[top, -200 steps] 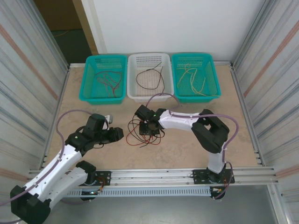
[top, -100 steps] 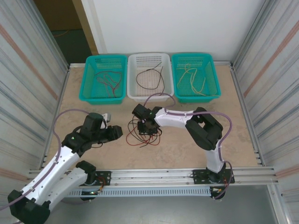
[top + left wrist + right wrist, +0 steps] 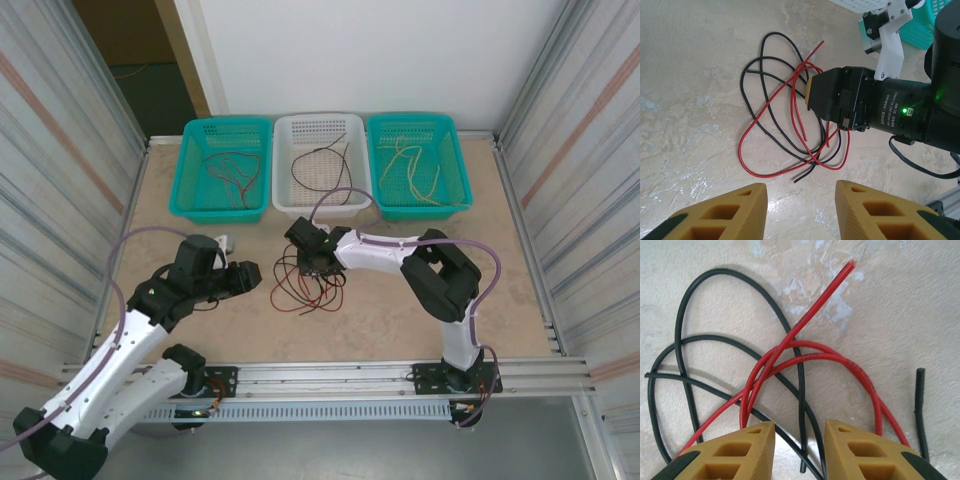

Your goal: Untangle the cables

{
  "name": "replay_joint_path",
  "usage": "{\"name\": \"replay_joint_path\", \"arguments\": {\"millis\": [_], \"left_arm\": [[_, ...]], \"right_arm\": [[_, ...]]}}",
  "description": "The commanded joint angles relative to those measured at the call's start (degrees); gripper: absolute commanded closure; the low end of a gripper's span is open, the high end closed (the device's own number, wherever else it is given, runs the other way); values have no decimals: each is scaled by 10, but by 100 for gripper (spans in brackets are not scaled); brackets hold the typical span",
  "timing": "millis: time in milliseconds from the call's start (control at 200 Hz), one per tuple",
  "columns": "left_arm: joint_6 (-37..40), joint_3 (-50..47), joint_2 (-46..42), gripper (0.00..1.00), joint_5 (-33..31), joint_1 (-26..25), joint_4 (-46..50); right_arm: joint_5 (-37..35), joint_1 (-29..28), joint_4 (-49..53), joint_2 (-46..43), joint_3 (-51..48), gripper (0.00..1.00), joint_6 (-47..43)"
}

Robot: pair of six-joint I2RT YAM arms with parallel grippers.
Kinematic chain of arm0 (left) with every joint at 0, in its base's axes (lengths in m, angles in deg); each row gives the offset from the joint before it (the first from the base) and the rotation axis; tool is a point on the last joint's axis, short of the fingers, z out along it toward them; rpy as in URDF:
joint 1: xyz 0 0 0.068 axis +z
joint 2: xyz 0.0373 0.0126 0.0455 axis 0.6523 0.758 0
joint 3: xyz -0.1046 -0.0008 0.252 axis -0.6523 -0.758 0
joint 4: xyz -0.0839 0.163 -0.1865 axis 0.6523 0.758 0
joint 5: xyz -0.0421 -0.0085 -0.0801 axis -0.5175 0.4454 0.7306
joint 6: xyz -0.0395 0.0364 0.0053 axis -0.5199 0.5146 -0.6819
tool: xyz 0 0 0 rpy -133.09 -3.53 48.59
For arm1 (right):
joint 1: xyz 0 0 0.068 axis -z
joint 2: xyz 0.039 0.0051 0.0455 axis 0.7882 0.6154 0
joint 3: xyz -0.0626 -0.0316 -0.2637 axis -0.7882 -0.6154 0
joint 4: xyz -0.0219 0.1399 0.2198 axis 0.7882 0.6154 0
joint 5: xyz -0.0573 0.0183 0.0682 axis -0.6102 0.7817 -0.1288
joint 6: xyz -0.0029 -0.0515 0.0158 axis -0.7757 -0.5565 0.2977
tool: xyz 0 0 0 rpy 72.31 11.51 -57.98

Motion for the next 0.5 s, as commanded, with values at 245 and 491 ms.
{"name": "replay_joint_path", "arguments": {"millis": [245,491], "left_arm": [[-23,-42,-52,57,-11,-3,5],[-7,-44,-35,57,4,-3,-13]], "right_arm": [[-71,36,-23,21,46,67,15],[-12,65,-50,72,68,64,31]]}}
